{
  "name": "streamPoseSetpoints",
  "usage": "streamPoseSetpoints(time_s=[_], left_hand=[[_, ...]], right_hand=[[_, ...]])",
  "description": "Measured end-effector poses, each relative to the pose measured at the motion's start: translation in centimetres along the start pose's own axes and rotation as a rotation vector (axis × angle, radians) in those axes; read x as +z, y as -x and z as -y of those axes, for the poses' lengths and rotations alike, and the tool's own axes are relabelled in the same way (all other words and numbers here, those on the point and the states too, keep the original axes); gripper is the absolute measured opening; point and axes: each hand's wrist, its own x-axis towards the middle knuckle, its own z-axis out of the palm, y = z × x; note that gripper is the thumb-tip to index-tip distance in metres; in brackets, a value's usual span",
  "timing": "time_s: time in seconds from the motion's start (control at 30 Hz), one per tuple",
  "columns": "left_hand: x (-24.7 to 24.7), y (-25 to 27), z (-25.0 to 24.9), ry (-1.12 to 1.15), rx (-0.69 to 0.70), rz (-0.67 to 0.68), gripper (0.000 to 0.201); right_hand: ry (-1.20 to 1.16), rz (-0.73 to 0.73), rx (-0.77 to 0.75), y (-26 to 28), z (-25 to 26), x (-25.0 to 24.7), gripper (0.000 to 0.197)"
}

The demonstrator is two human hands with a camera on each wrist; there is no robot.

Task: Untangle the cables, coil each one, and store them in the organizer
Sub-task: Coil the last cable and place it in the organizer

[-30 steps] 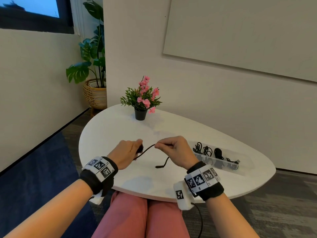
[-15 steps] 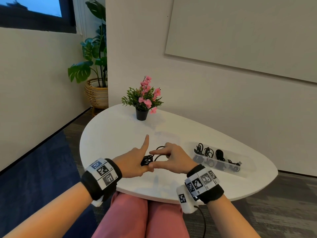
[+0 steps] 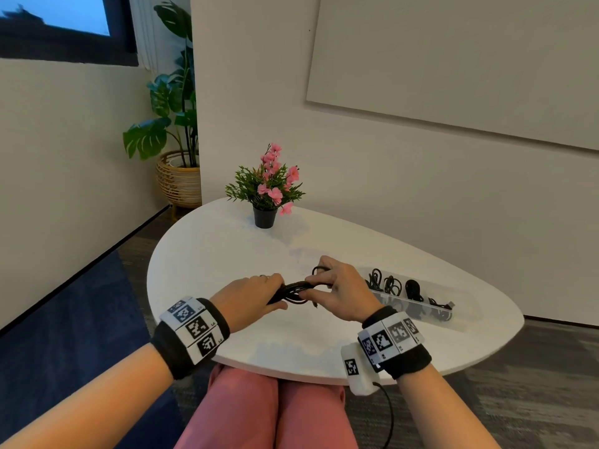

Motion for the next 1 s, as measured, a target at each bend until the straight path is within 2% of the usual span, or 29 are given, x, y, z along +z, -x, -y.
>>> streamPoseSetpoints(time_s=[0.07,0.17,0.23,0.33,0.43,0.53,0.63,0.7,0.8,0.87,0.9,0.93,1.0], left_hand=[[-0.1,0.0,0.1,-0.002,0.004,0.046,0.043],[0.0,0.2,0.2,-0.071,0.085,0.055,0.069],[0.4,0.5,0.1,-0.045,0.125,0.042,0.077],[0.8,0.7,-0.4,0.016,0.118,0.040,0.076],[1.1,0.6,-0.7,-0.035,0.119,0.036,0.072],[1.1,0.2,-0.4,-0.155,0.087,0.048,0.044],[1.4,0.3,0.0,-0.175,0.079,0.102,0.036],[1.3,0.3,-0.1,-0.173,0.134,0.081,0.036],[0.6,0.3,-0.7,-0.151,0.265,0.019,0.032],[0.5,0.4,-1.2,-0.108,0.381,-0.107,0.030],[0.2,0.6,-1.9,-0.108,0.397,-0.122,0.031],[0.0,0.8,-2.5,-0.116,0.419,-0.205,0.031],[-0.9,0.6,-3.0,0.093,0.318,-0.283,0.029]], right_hand=[[-0.080,0.022,0.025,0.3,-0.2,-0.4,0.016],[-0.124,0.071,0.038,0.7,-0.1,-0.5,0.016],[-0.098,0.080,0.038,0.8,-0.3,-0.4,0.017],[-0.068,0.097,0.046,0.8,-0.8,-0.5,0.020],[-0.045,0.144,0.057,1.0,-0.8,-0.7,0.024],[-0.005,0.211,0.032,1.1,-0.8,-1.6,0.025],[-0.130,0.238,-0.004,1.0,-0.2,-3.3,0.025],[-0.295,0.240,-0.015,1.0,0.6,-4.2,0.022],[-0.485,0.129,-0.016,0.3,1.2,-4.3,0.023],[-0.599,-0.017,0.041,-0.7,0.5,-3.3,0.022],[-0.633,-0.093,0.086,-1.2,-0.2,-2.6,0.023],[-0.648,-0.157,0.137,-1.6,-0.9,-1.8,0.023],[-0.654,-0.246,0.235,-1.9,-1.8,0.1,0.022]])
